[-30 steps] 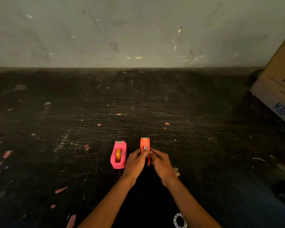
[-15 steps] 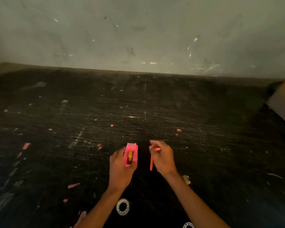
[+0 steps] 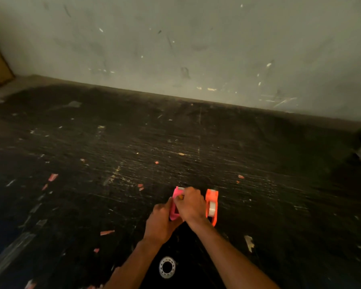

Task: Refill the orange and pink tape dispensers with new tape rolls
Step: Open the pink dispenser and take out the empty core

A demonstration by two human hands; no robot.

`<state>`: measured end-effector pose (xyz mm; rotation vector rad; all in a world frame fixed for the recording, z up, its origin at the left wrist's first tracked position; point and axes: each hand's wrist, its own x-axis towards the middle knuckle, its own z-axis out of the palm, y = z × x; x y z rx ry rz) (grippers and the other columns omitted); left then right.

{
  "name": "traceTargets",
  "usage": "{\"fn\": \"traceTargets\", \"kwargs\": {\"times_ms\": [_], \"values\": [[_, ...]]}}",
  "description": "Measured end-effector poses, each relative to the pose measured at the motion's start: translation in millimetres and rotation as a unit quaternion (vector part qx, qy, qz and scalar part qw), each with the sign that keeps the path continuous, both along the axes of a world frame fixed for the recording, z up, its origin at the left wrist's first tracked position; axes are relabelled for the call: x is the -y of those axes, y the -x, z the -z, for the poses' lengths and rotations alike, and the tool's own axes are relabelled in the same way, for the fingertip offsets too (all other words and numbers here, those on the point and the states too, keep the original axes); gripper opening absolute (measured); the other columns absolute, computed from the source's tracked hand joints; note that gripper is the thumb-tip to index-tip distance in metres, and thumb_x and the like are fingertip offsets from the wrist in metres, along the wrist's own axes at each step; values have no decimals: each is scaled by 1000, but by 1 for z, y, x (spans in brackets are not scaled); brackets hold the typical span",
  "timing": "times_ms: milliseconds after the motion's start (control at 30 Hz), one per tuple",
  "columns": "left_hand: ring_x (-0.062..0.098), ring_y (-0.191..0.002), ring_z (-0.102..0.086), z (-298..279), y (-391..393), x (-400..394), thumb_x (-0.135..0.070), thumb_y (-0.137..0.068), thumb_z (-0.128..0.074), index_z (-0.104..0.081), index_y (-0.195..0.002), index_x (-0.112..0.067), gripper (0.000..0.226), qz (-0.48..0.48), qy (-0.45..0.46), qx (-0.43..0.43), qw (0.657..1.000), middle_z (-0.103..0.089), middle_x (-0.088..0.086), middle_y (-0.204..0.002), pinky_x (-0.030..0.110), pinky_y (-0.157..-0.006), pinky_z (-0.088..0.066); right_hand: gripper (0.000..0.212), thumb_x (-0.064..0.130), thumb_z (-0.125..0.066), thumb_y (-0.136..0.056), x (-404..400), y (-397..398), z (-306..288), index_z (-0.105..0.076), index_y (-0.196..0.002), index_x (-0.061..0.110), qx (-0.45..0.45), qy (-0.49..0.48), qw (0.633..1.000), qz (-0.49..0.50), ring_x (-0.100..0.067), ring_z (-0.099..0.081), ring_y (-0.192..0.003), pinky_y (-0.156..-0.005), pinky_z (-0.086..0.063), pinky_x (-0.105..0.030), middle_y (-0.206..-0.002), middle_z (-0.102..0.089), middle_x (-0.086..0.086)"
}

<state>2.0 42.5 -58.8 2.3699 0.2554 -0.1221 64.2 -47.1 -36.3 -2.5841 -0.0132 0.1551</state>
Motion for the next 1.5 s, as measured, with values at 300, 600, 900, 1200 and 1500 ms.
{"fn": "traceTargets", "kwargs": {"times_ms": [300, 600, 900, 1200, 1500], "values": [[21, -123, -53, -33, 36, 14, -18, -84, -64, -52, -134, -15, 52, -64, 51, 48, 996, -56, 6, -129, 33, -103, -42, 14, 16, -67, -84, 54, 75, -32, -71, -78, 28, 41, -269, 962, 29, 6, -65, -77, -71, -48, -9, -78, -71, 12], [29, -93, -71, -47, 116, 46, -12, -95, -49, -72, -98, -1, 26, -161, 456, -128, 866, -75, 20, -96, 32, -71, -58, 15, 10, -74, -77, 72, 177, -12, -70, -83, 24, -4, -352, 936, 29, -2, -68, -79, -73, -53, -16, -82, -74, 1], [27, -77, -66, -49, 133, 9, -1, -91, -52, -66, -89, 3, 15, -193, 530, -118, 817, -71, 17, -76, 26, -58, -60, 12, 14, -71, -79, 85, 181, -6, -66, -80, 25, 35, -168, 985, 23, -5, -62, -81, -74, -52, -21, -81, -65, 10], [38, -98, -65, -42, 146, -59, 8, -86, -52, -63, -106, 7, 22, -222, 600, -112, 760, -66, 28, -102, 43, -87, -54, 7, 26, -66, -80, 70, 185, 18, -65, -81, 19, 2, 22, 996, -90, -15, -58, -96, -80, -47, -28, -96, -65, 1], [32, -94, -68, -36, 149, -71, 4, -84, -57, -67, -104, 5, 22, -218, 602, -137, 756, -72, 23, -98, 37, -79, -53, 66, 50, -68, -76, 11, 152, 12, -47, -130, 18, -83, 45, 993, -64, -22, -52, -120, -97, -45, -35, -131, -53, -7]]}}
